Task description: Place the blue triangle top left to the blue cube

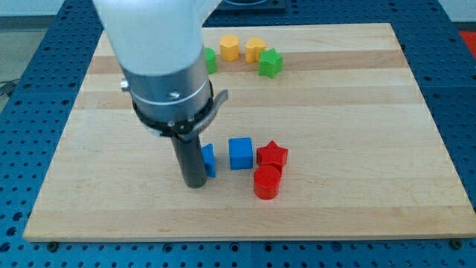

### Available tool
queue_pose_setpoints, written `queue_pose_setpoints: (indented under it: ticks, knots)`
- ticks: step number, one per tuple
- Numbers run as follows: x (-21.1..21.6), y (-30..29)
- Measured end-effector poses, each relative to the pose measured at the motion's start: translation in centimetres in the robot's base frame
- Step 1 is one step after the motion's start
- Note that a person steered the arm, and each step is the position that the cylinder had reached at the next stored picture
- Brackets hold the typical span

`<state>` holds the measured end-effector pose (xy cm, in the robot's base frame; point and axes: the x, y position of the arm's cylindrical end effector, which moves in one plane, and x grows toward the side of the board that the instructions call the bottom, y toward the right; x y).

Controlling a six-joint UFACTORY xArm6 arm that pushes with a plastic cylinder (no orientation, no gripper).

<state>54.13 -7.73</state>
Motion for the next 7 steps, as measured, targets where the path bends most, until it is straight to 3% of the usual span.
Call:
queue_pose_setpoints:
  ticks: [2,3,4,5,6,7]
  knots:
    - [-3.4,0.0]
    - [-2.9,0.0]
    - [1.1,-0.3]
    - [4.0,4.8]
    - [-0.1,8.0]
    - [-0.1,8.0]
